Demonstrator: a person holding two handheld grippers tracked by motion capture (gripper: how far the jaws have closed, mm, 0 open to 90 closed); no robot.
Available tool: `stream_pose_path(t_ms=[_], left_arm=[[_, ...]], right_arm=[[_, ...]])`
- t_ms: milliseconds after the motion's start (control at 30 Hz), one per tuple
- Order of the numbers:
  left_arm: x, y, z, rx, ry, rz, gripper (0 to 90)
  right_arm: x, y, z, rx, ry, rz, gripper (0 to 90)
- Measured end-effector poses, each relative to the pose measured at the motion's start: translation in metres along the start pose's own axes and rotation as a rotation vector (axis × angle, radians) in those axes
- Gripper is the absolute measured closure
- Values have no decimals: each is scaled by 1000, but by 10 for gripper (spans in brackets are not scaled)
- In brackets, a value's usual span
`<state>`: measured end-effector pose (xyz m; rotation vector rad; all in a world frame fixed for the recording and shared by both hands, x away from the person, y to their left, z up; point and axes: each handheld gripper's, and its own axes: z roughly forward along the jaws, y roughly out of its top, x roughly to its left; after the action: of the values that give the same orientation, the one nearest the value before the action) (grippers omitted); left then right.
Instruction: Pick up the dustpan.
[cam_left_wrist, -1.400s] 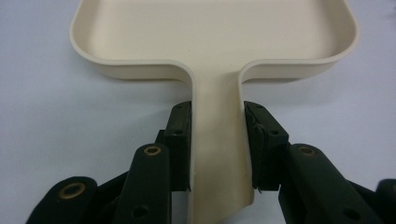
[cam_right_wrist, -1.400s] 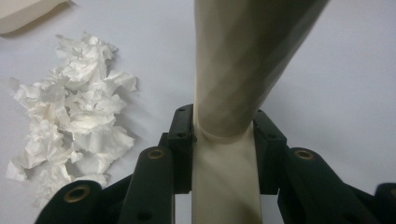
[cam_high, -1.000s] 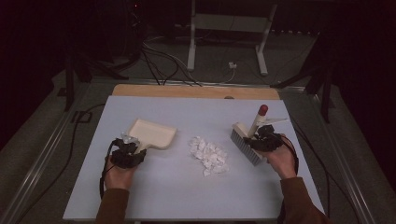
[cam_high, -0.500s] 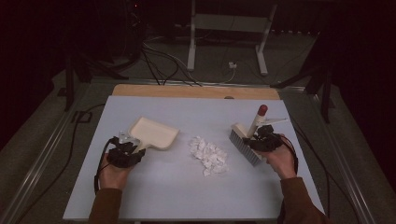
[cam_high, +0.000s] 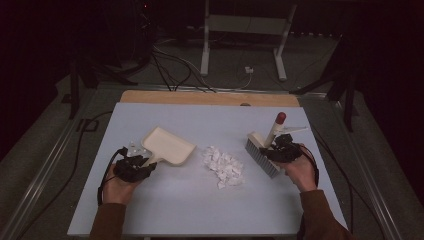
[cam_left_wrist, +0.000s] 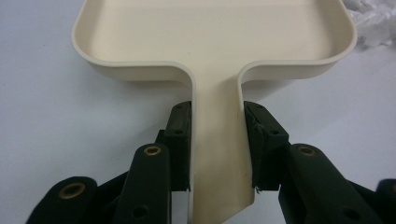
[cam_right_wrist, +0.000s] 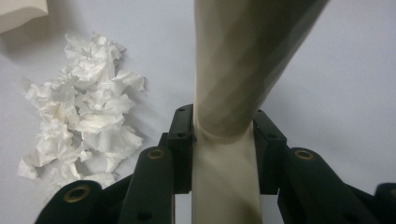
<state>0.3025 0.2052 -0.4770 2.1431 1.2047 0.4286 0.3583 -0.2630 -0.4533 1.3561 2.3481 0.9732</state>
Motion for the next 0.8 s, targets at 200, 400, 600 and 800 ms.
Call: stream_pose_path(t_ms=[200,400,600,800], left_arm=[[3,-3,-4,-14,-37,21,664],[4,-6,-9,-17,-62,59,664],[2,-7,-12,-17,-85,109,664],[2,-6,-15,-14,-110,148,664]], right_arm=[[0,0,0,0,-1,2,664],[0,0,0,0,-1,1,664],[0,0,0,0,-1,1,664],[0,0,0,-1,0,2,664]])
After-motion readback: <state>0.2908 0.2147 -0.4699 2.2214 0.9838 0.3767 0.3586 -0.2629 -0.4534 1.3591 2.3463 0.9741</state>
